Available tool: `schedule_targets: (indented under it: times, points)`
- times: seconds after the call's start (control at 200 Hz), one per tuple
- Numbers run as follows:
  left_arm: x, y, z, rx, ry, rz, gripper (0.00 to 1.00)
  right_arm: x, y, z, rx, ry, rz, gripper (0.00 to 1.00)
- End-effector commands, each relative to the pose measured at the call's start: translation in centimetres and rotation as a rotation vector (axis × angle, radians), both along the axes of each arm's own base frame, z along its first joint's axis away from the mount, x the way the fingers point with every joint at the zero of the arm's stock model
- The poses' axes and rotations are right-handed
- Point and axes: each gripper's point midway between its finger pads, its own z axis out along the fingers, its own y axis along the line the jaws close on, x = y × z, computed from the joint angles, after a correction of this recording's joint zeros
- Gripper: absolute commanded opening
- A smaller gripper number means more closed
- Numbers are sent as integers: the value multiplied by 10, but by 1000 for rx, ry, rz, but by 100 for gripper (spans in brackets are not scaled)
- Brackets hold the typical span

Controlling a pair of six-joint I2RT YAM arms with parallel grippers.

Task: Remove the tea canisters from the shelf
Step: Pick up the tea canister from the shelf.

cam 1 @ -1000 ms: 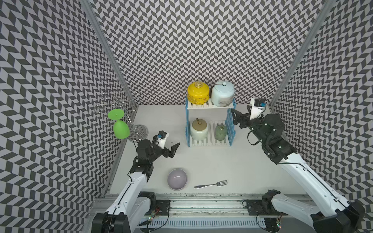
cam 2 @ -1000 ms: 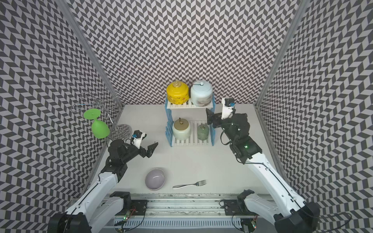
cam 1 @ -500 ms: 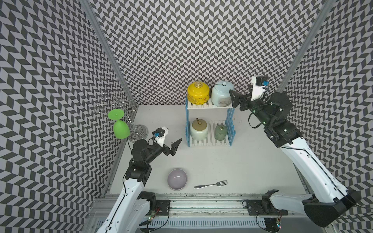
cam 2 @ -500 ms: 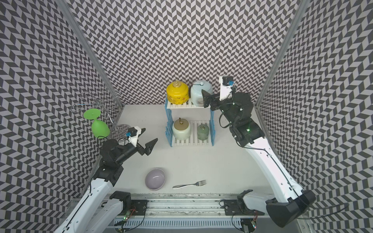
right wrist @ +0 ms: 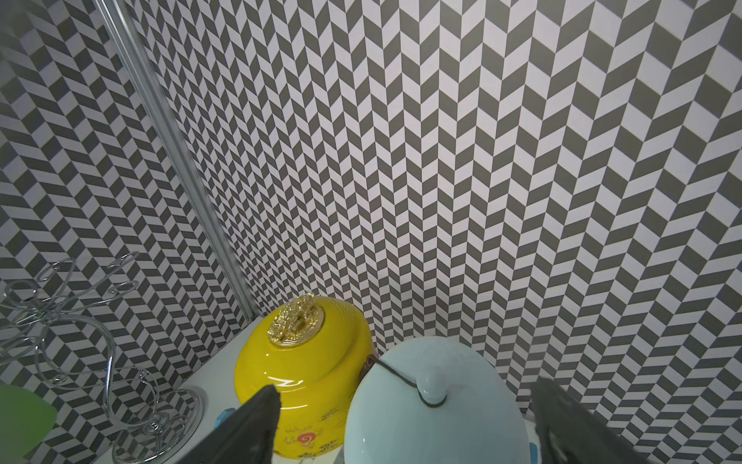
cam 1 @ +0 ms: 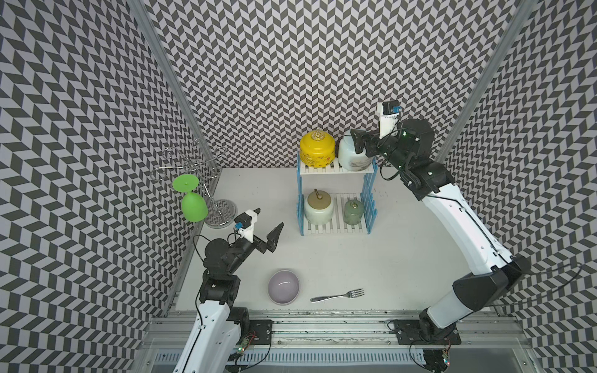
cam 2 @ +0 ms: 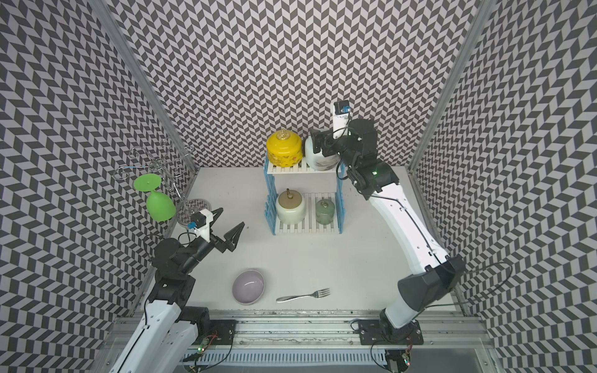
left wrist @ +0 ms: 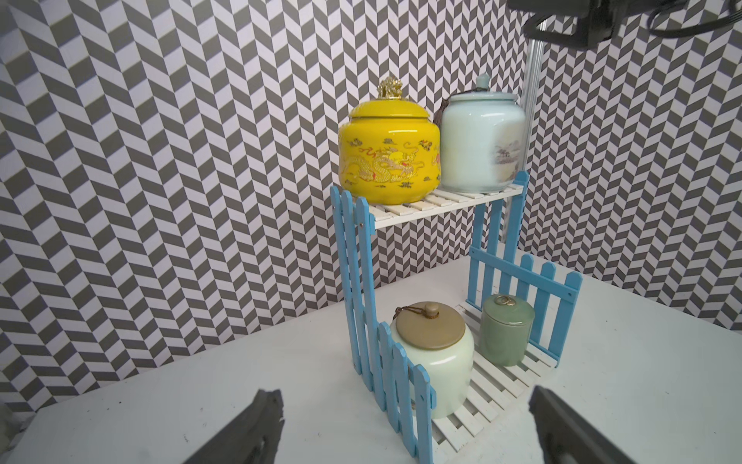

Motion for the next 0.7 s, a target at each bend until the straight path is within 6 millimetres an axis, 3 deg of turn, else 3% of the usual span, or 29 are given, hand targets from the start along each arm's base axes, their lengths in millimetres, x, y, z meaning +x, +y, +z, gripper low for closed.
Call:
schedule_targets:
  times: [0.0,0.26,0.406,0.696]
  points:
    - [-4,-1,12,-21,-35,-17,100,8,3,0,-17,7,-18,97]
    - [-16,-3,45,-153,-43,-71,100,28,11,-8,-31,23,-16,93]
    - [-14,-3,23,-116,-41,-64,100,37,13,-13,-40,40,-30,88]
    - [-18,-7,22,-93,-69,-85,100,53,12,-35,-83,65,-57,75]
